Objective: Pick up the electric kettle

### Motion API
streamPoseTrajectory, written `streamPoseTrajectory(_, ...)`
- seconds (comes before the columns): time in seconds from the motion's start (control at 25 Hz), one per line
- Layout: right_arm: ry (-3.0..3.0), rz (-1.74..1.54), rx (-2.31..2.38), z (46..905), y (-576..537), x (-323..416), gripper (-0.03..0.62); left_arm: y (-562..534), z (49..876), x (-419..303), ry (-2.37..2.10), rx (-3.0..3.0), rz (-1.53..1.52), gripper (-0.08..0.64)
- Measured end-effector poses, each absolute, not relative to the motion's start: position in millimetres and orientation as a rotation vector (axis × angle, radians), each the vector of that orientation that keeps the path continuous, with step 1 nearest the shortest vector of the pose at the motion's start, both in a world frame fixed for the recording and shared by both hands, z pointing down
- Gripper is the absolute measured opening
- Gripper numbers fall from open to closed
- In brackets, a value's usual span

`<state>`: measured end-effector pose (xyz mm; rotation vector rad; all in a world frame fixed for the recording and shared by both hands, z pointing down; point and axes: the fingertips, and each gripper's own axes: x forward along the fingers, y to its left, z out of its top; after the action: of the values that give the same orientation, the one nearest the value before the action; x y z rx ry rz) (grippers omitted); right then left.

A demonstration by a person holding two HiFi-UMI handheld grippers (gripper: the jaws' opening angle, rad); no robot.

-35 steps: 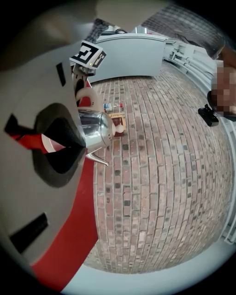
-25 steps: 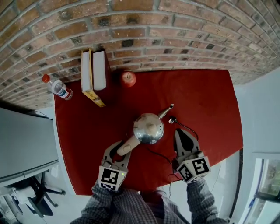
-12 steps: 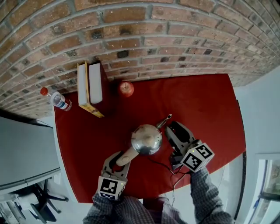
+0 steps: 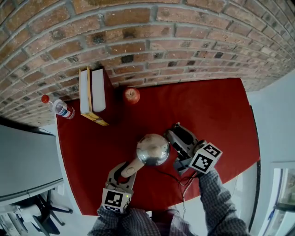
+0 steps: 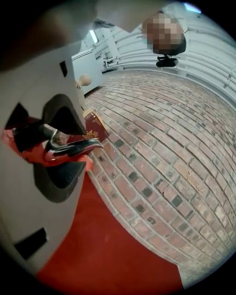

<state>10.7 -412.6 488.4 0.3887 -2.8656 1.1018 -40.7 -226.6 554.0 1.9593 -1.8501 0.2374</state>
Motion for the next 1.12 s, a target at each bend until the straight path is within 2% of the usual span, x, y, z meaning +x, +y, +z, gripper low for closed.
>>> streamPoseTrajectory(0.4, -2.862, 1.027, 0.427, 492.9, -413.3, 6.6, 0.117, -227.3, 553.8, -41.5, -1.876, 1.944, 0.263, 0.127)
streamPoseTrajectory(1.12, -2.859, 1.082, 0.544, 483.0, -415.4, 19.4, 0.103, -227.2, 549.3, -39.1, -1.811, 1.943, 0.257, 0.126)
